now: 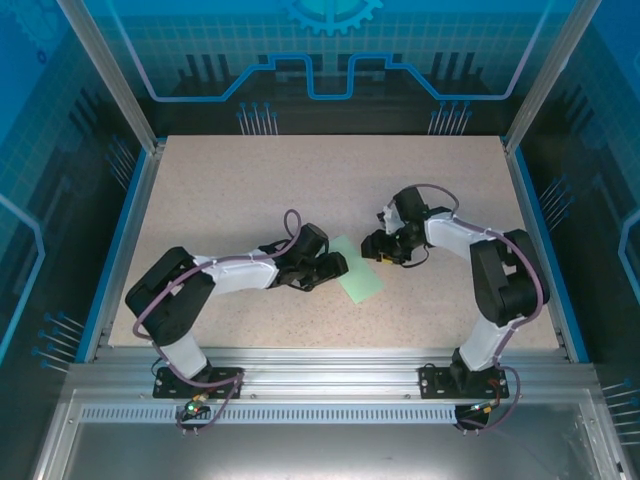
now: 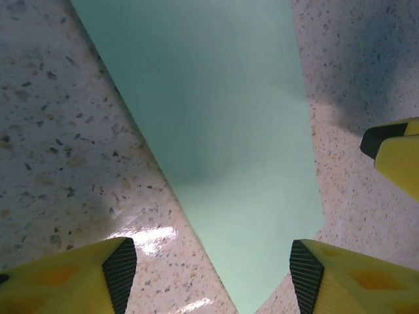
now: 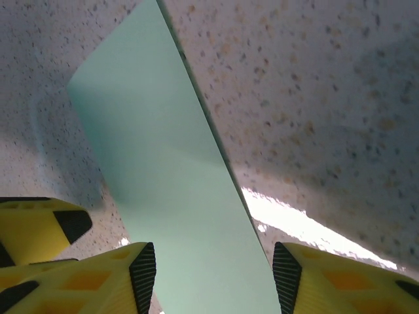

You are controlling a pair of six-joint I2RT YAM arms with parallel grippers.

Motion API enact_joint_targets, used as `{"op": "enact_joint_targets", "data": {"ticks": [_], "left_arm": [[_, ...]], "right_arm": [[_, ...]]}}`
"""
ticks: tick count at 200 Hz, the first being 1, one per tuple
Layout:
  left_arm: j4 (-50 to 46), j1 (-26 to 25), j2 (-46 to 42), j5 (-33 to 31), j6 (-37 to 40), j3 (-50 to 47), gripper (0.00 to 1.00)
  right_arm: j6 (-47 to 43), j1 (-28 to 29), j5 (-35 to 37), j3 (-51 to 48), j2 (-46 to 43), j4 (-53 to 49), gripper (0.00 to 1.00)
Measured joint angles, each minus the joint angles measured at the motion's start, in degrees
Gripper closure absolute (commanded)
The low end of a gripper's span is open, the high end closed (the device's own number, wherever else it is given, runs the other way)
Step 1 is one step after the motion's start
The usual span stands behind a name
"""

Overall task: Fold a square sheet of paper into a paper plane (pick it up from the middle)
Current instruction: Turn over the paper at the center of the table, then third fold the triangle at the center of the table.

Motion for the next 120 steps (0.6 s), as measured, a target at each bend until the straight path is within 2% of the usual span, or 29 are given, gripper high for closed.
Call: {"op": "enact_joint_targets", "data": {"ticks": [38,120], "left_arm": [[1.14,0.0,2.93,0.96,-0.35,1.07,0.34],[2.99,1.46,5.97,3.04,-1.57,3.1,0.48]], "right_arm": [[-1.53,0.02,-1.16,0.26,2.1,0.55,0.46],[-3.3,0.04,-3.41,-4.44,0.9,1.97,0.49]]}}
